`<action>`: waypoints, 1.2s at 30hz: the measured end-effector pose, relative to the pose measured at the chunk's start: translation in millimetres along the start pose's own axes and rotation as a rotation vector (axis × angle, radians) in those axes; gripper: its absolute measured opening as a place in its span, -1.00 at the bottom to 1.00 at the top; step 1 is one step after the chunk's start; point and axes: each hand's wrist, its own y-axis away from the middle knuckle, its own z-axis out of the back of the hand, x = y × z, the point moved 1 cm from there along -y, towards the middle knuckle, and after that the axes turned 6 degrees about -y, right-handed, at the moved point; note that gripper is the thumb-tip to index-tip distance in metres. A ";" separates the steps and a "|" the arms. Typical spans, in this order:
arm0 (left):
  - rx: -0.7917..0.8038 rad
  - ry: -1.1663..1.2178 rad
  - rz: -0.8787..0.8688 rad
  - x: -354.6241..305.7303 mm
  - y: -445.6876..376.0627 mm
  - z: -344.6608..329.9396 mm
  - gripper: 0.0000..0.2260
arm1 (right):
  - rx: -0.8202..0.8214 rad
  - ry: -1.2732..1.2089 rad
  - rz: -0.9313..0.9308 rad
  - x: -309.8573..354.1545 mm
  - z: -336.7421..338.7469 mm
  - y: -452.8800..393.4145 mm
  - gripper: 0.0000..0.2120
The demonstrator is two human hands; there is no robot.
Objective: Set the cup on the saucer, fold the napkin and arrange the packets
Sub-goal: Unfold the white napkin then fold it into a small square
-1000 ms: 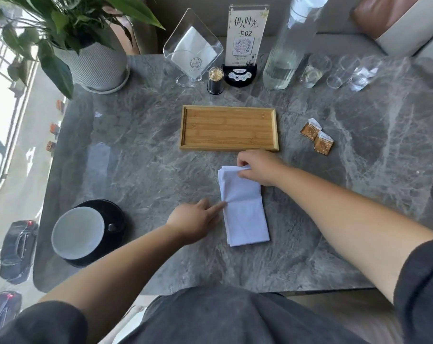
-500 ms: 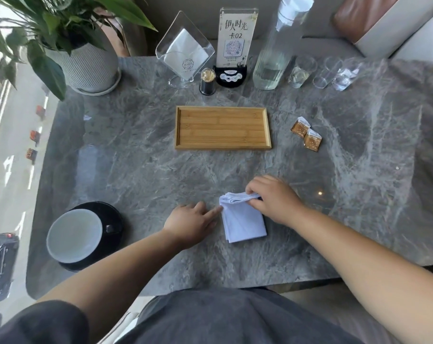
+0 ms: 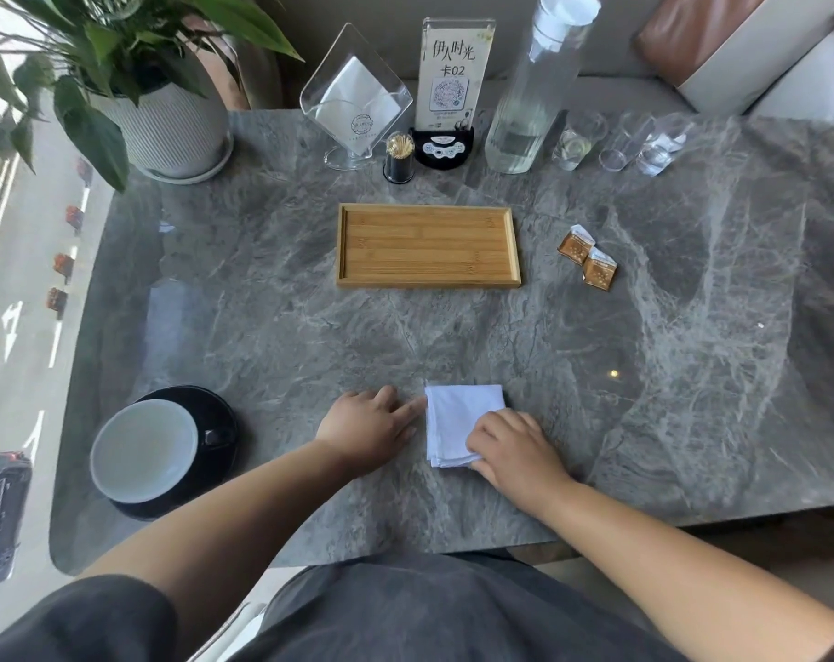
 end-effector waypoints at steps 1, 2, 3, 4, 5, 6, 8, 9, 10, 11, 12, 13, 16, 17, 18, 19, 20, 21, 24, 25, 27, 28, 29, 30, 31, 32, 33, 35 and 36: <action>-0.013 -0.012 -0.003 0.0 0.5 0.3 -0.61 | 0.005 0.008 0.005 0.2 -2.2 0.3 -0.70; -0.025 -0.020 -0.003 -0.1 1.1 0.5 -0.61 | 0.012 0.016 0.007 0.1 -4.0 0.5 -0.70; -0.031 -0.024 -0.001 0.3 1.4 0.2 -0.62 | 0.020 0.028 0.010 -0.3 -5.7 0.7 -0.70; -0.035 -0.023 -0.005 1.0 1.0 -0.6 -0.62 | 0.029 0.043 0.013 -0.6 -7.3 0.9 -0.70; -0.030 -0.014 -0.011 1.6 0.5 -0.7 -0.62 | 0.033 0.057 0.017 -0.8 -8.9 1.3 -0.70; -0.013 0.002 -0.014 1.2 0.1 -0.1 -0.62 | 0.032 0.068 0.021 -0.9 -10.3 2.0 -0.70; 0.054 0.063 0.013 1.4 -0.8 1.0 -0.60 | 0.007 0.087 0.034 -0.4 -12.5 3.4 -0.73; 0.089 0.106 0.053 3.0 -1.4 2.1 -0.60 | -0.012 0.095 0.040 0.2 -13.6 4.0 -0.74; 0.088 0.162 0.099 3.9 -1.2 5.0 -0.61 | -0.029 0.099 0.045 0.9 -14.7 4.4 -0.77; 0.049 0.217 0.137 3.4 -0.4 9.9 -0.63 | -0.047 0.104 0.051 1.3 -16.4 5.0 -0.79; -0.009 0.255 0.152 1.3 0.1 15.2 -0.66 | -0.063 0.111 0.057 1.3 -18.2 5.3 -0.80; -0.074 0.266 0.140 -2.6 -0.2 19.8 -0.68 | -0.076 0.118 0.062 1.1 -20.1 5.5 -0.82; -0.197 0.196 0.048 -20.9 -7.5 27.4 -0.66 | -0.096 0.135 0.072 0.3 -24.1 5.3 -0.82; -0.171 0.175 0.007 -26.8 -12.2 26.8 -0.63 | -0.107 0.137 0.078 -0.2 -24.9 5.2 -0.82; -0.121 0.159 -0.034 -31.4 -15.9 23.9 -0.58 | -0.114 0.134 0.082 -0.4 -25.2 4.9 -0.81; -0.060 0.139 -0.076 -33.6 -17.8 18.4 -0.54 | -0.114 0.128 0.087 -0.7 -25.4 4.9 -0.81; 0.007 0.107 -0.116 -33.6 -17.7 11.4 -0.50 | -0.103 0.119 0.090 -0.8 -24.9 4.9 -0.80; 0.069 0.068 -0.145 -32.5 -15.8 4.5 -0.48 | -0.082 0.113 0.096 -1.2 -23.9 5.3 -0.80; 0.143 -0.009 -0.178 -27.8 -10.2 -10.0 -0.44 | -0.056 0.000 0.126 -9.2 -17.5 7.9 -0.77; 0.153 -0.025 -0.183 -27.2 -9.9 -11.1 -0.42 | -0.099 -0.086 0.120 -12.8 -13.7 8.8 -0.78; 0.159 -0.048 -0.190 -26.4 -10.7 -12.1 -0.41 | -0.224 -0.206 0.064 -19.6 -4.8 6.9 -0.76; 0.155 -0.055 -0.193 -26.0 -11.2 -12.5 -0.40 | -0.272 -0.211 0.020 -23.5 -1.0 3.4 -0.71; 0.155 -0.056 -0.198 -25.7 -11.4 -12.5 -0.39 | -0.265 -0.186 -0.036 -27.0 1.1 -1.4 -0.64; 0.159 -0.052 -0.203 -25.1 -11.5 -12.5 -0.38 | -0.186 -0.149 -0.097 -30.1 0.2 -7.0 -0.56; 0.163 -0.048 -0.207 -24.6 -11.3 -12.3 -0.38 | -0.060 -0.100 -0.138 -33.1 -3.4 -11.8 -0.47; 0.167 -0.046 -0.210 -24.1 -11.0 -11.9 -0.37 | 0.059 -0.036 -0.153 -36.0 -9.1 -15.5 -0.38; 0.170 -0.046 -0.214 -23.9 -10.5 -11.3 -0.36 | 0.142 0.030 -0.146 -38.5 -15.9 -17.9 -0.32; 0.175 -0.041 -0.218 -24.2 -10.3 -10.5 -0.33 | 0.218 0.120 -0.128 -42.0 -28.1 -18.0 -0.27; 0.175 -0.037 -0.218 -24.6 -10.1 -10.4 -0.33 | 0.224 0.136 -0.133 -43.6 -32.4 -16.3 -0.27</action>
